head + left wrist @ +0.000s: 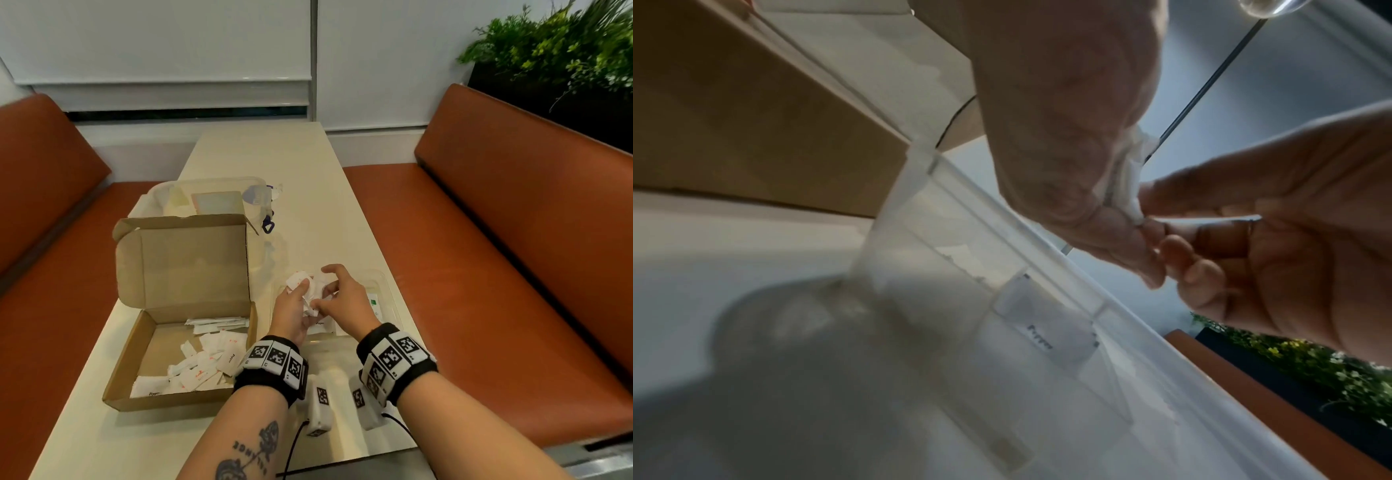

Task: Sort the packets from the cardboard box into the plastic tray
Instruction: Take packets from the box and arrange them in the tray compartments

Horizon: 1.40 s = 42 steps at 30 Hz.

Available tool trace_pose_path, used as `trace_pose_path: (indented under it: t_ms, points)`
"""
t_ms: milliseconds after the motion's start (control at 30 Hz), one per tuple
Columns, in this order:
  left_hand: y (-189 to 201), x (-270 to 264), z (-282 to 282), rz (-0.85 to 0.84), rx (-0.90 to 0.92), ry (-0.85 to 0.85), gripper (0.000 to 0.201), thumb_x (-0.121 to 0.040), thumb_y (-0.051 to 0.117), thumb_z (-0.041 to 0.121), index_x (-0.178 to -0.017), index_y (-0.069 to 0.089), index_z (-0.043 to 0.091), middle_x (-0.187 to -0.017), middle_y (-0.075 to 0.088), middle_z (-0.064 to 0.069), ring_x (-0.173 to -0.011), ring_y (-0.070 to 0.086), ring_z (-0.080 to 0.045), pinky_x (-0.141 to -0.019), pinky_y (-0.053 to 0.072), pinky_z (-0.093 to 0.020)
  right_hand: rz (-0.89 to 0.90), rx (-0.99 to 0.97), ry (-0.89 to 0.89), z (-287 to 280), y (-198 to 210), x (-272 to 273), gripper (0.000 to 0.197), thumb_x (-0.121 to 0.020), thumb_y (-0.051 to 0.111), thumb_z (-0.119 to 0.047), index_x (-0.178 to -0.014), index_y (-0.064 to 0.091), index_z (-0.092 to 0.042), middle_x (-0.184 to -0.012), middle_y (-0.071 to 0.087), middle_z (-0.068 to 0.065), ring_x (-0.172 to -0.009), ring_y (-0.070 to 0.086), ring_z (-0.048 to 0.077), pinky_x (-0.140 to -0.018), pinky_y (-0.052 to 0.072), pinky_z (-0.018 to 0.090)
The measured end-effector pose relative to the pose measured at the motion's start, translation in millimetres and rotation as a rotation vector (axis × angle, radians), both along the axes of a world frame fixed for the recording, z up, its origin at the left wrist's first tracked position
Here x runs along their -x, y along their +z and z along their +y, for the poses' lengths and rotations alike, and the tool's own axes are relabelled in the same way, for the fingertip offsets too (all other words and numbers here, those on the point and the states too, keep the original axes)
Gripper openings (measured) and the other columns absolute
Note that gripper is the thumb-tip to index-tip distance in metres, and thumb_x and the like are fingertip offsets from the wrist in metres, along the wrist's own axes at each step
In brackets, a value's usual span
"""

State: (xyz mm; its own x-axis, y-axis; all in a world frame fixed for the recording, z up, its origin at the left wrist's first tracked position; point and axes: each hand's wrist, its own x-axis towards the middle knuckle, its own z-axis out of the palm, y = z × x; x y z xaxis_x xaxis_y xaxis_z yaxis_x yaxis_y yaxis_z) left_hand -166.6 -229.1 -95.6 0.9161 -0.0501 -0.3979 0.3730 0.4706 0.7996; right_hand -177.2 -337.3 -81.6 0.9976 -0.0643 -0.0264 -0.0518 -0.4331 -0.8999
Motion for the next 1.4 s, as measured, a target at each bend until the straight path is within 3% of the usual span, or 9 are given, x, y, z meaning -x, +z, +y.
trace_pose_path:
  t_ms: [167,433,533,600,700,1033,1133,1300,1400]
  points:
    - [5,-4,3,0.015,0.051,0.166,0.026,-0.098,0.047,0.009,-0.123,0.054,0.005,-0.103,0.064,-0.015,-0.09,0.063,-0.03,-0.071,0.055,-0.04,-0.011,-0.207,-0.087,-6,1,0,0.04,-0.077,0.072,-0.004,-0.105,0.049,-0.019,-0.08,0.059,0.004,-0.064,0.061,0.016,-0.058,0.054,0.021]
    - [7,-4,8,-0.047,-0.038,0.173,0.038,-0.097,0.048,0.005,-0.132,0.042,0.017,-0.13,0.042,-0.007,-0.112,0.054,-0.034,-0.054,0.059,-0.032,-0.089,-0.317,-0.194,-17,9,-5,0.017,-0.089,0.062,-0.011,-0.104,0.058,-0.007,-0.081,0.07,0.009,-0.072,0.066,0.022,-0.073,0.058,0.035]
    - [7,-5,10,-0.136,-0.129,0.114,0.05,-0.098,0.043,0.001,-0.138,0.04,0.031,-0.129,0.031,0.003,-0.12,0.047,-0.031,-0.058,0.06,-0.032,-0.138,-0.151,-0.165,-19,13,-8,0.011,-0.085,0.067,-0.019,-0.079,0.061,-0.012,-0.072,0.064,-0.002,-0.068,0.059,0.014,-0.065,0.051,0.025]
    - [8,-5,10,-0.162,-0.205,0.055,0.032,-0.098,0.041,0.001,-0.118,0.06,0.018,-0.124,0.041,-0.002,-0.12,0.049,-0.034,-0.058,0.059,-0.029,-0.166,-0.082,-0.14,-20,16,-10,0.016,-0.082,0.069,-0.024,-0.071,0.061,-0.016,-0.07,0.06,-0.008,-0.065,0.053,0.006,-0.06,0.04,0.014]
    - [10,-3,8,-0.127,-0.254,-0.031,0.025,-0.098,0.043,0.003,-0.09,0.066,0.01,-0.116,0.054,-0.014,-0.108,0.058,-0.035,-0.058,0.06,-0.028,-0.131,-0.058,-0.088,-18,20,-11,0.017,-0.085,0.067,-0.028,-0.075,0.067,-0.013,-0.075,0.063,-0.002,-0.068,0.058,0.014,-0.064,0.048,0.026]
    - [12,-2,6,-0.136,-0.19,-0.159,0.018,-0.083,0.071,0.011,-0.099,0.067,0.004,-0.111,0.057,-0.014,-0.09,0.064,-0.024,-0.066,0.059,-0.03,-0.093,-0.185,-0.18,-18,17,-21,0.025,-0.094,0.053,-0.019,-0.077,0.065,-0.005,-0.067,0.064,0.002,-0.061,0.063,0.014,-0.077,0.056,0.047]
    - [11,-4,7,-0.142,-0.217,-0.153,0.015,-0.081,0.072,0.005,-0.094,0.064,0.003,-0.108,0.057,-0.018,-0.087,0.064,-0.025,-0.06,0.058,-0.027,-0.074,-0.25,-0.171,-13,15,-20,0.01,-0.09,0.06,-0.021,-0.093,0.062,-0.012,-0.073,0.068,0.006,-0.066,0.066,0.02,-0.078,0.057,0.044]
    - [6,-5,14,-0.199,-0.24,-0.029,0.009,-0.085,0.066,0.003,-0.092,0.068,0.008,-0.109,0.057,-0.008,-0.093,0.064,-0.024,-0.062,0.059,-0.025,-0.055,-0.277,-0.23,-9,10,-19,0.03,-0.082,0.07,-0.011,-0.103,0.049,-0.016,-0.08,0.071,0.011,-0.067,0.067,0.018,-0.067,0.055,0.026]
    - [2,-10,25,-0.253,-0.234,0.148,0.018,-0.092,0.058,0.003,-0.097,0.069,0.016,-0.114,0.054,0.003,-0.096,0.06,-0.018,-0.066,0.059,-0.024,-0.024,-0.256,-0.256,-7,8,-21,0.027,-0.084,0.068,-0.008,-0.103,0.05,-0.011,-0.084,0.07,0.017,-0.065,0.065,0.02,-0.07,0.058,0.033]
